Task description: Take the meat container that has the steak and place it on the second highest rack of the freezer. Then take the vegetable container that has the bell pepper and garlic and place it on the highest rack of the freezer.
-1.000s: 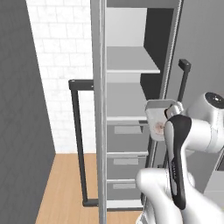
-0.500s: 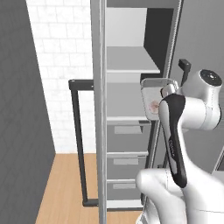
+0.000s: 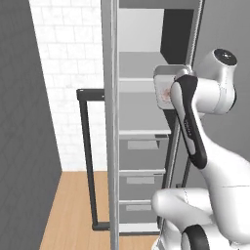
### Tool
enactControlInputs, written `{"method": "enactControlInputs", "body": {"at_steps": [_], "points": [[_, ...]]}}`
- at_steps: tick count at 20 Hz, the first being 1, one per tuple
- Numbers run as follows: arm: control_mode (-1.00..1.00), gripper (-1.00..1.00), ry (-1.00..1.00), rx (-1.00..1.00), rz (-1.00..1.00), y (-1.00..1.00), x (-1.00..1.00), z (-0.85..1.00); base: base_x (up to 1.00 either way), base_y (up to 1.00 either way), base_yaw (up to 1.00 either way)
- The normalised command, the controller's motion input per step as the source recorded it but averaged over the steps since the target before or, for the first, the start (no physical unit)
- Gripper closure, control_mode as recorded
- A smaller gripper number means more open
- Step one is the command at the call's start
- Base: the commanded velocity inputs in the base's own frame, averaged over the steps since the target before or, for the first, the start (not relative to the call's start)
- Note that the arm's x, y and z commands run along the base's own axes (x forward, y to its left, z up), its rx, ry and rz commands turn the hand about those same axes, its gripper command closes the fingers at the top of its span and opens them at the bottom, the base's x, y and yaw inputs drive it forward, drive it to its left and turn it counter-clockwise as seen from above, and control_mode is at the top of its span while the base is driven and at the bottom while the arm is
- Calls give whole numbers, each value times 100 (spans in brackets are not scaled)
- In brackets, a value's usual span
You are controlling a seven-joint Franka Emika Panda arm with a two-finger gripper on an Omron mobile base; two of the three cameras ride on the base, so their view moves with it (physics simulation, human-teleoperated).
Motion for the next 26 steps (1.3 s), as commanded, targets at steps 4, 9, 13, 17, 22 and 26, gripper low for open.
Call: {"method": "enactControlInputs", "body": {"at_steps": [4,9,13,17,22,26], "points": [[-100,100,-11,0,0,0,74,9,0,0,0],[-100,100,-3,0,0,0,68,36,0,0,0],[-100,100,7,0,0,0,69,63,0,0,0],[-100,100,7,0,-1,0,86,24,0,0,0],[-100,100,-1,0,-4,0,82,-20,0,0,0],[-100,100,-5,0,-4,0,90,-33,0,0,0]]}}
